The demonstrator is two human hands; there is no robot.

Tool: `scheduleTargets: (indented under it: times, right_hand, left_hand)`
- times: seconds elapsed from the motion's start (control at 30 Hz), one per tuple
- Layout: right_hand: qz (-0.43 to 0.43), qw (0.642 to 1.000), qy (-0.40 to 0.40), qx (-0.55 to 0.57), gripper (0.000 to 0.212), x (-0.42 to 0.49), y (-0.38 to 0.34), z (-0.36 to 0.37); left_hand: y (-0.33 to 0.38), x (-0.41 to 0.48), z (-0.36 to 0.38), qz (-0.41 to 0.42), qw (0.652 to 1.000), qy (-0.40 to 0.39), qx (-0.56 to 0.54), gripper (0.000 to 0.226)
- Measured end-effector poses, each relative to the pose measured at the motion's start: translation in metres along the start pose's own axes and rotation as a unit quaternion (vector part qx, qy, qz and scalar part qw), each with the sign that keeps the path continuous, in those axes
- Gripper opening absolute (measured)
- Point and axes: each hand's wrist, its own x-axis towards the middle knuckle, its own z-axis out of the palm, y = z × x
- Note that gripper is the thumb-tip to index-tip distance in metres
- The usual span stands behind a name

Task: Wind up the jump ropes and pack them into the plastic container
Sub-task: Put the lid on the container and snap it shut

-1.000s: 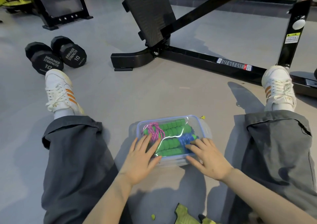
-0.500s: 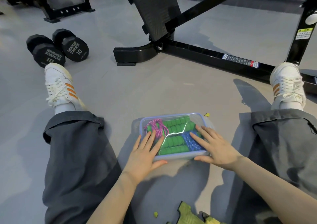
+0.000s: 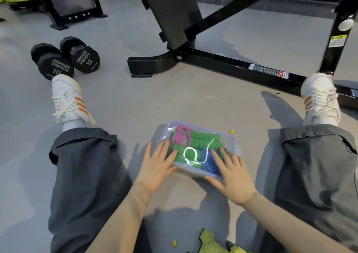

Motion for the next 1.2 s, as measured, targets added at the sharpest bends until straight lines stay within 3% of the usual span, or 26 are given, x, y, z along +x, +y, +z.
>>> scheduleTargets:
  times: [0.1, 0.17, 0.27, 0.43, 0.5, 0.6, 0.73, 0.87, 0.93, 1.03, 1.2]
  right_hand:
    - [0.000, 0.995, 0.065, 0.071, 0.070, -0.008, -0.026, -0.004]
    - [-0.023, 0.986, 0.090, 0.141, 0.068, -0.006, -0.025, -0.010]
    - [-0.042, 0.982, 0.045, 0.178, 0.066, 0.009, -0.009, -0.013]
    - [0.050, 0.970, -0.065, 0.229, 0.064, 0.015, 0.004, 0.000]
    - [0.067, 0.967, -0.053, 0.239, 0.065, 0.009, 0.004, 0.001]
    - [0.067, 0.971, -0.042, 0.224, 0.066, -0.010, 0.000, -0.001]
    - [0.039, 0.974, -0.061, 0.217, 0.072, -0.034, -0.007, 0.001]
    - [0.007, 0.995, -0.013, 0.103, 0.059, -0.033, -0.005, -0.004]
    - [-0.025, 0.998, -0.011, 0.053, 0.058, -0.028, -0.003, -0.008]
    - [-0.092, 0.993, -0.010, 0.071, 0.055, -0.016, 0.005, -0.007]
    - [-0.126, 0.988, -0.054, 0.076, 0.070, -0.002, 0.015, 0.002]
  left_hand:
    - [0.002, 0.004, -0.006, -0.066, 0.997, -0.012, -0.042, 0.068]
    - [0.019, 0.000, -0.011, -0.111, 0.990, -0.001, -0.090, 0.063]
    - [0.062, -0.008, -0.016, -0.177, 0.972, -0.007, -0.155, 0.032]
    - [0.104, -0.012, -0.008, -0.263, 0.930, -0.110, -0.230, 0.073]
    - [0.101, -0.009, -0.009, -0.243, 0.938, -0.092, -0.227, 0.085]
    - [0.072, -0.002, -0.014, -0.134, 0.954, -0.131, -0.233, 0.093]
    - [0.033, 0.008, -0.010, -0.031, 0.984, -0.126, -0.125, 0.098]
    - [0.041, -0.001, -0.006, 0.001, 0.987, -0.011, -0.162, 0.048]
    - [0.052, -0.010, -0.007, -0.008, 0.982, 0.021, -0.190, 0.037]
    - [0.058, -0.030, -0.003, -0.039, 0.980, -0.026, -0.191, 0.054]
    - [0.047, -0.035, -0.005, 0.026, 0.990, -0.082, -0.113, 0.072]
